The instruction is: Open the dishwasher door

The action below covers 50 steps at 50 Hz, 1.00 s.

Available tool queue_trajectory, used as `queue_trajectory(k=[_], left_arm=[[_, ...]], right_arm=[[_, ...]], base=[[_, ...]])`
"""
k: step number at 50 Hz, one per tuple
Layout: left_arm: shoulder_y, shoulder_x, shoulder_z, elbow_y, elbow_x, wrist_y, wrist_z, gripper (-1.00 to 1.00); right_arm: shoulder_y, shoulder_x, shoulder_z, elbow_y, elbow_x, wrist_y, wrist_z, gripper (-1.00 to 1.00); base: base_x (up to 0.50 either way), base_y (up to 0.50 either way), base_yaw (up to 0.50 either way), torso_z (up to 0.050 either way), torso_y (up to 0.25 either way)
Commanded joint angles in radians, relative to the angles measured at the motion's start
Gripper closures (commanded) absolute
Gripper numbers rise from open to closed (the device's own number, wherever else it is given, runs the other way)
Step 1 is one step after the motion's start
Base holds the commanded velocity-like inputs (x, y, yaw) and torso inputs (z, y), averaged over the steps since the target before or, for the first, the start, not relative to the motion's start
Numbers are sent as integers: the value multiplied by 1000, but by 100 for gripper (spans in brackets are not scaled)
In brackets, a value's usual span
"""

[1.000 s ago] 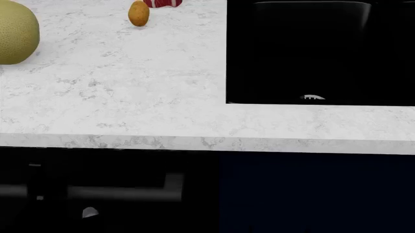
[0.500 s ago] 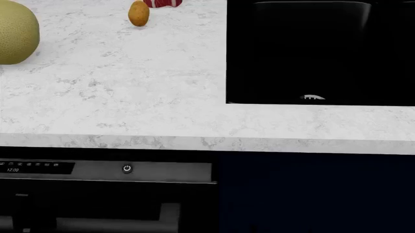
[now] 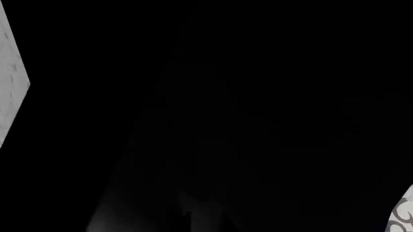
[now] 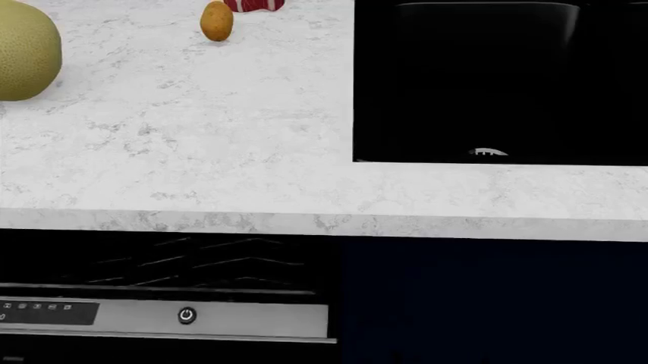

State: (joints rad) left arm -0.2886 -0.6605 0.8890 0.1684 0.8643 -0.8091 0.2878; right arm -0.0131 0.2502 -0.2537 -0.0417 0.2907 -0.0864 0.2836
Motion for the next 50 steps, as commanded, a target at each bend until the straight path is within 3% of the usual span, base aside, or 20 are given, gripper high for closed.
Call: queue_trajectory(k=[1, 20, 50], left_arm=[[109, 8, 52, 89, -77, -40, -1, 100], [300, -21, 62, 249, -43, -140, -29, 100], [515, 0, 100, 283, -56, -153, -142, 100]], right_arm=[[0, 2, -3, 8, 4, -8, 2, -100], [-3, 17, 23, 9, 25, -17, 21, -100], [7, 35, 50, 6, 50, -11, 48, -100]], base=[[0, -3, -4, 0, 0], [0, -3, -4, 0, 0], [0, -3, -4, -1, 0]])
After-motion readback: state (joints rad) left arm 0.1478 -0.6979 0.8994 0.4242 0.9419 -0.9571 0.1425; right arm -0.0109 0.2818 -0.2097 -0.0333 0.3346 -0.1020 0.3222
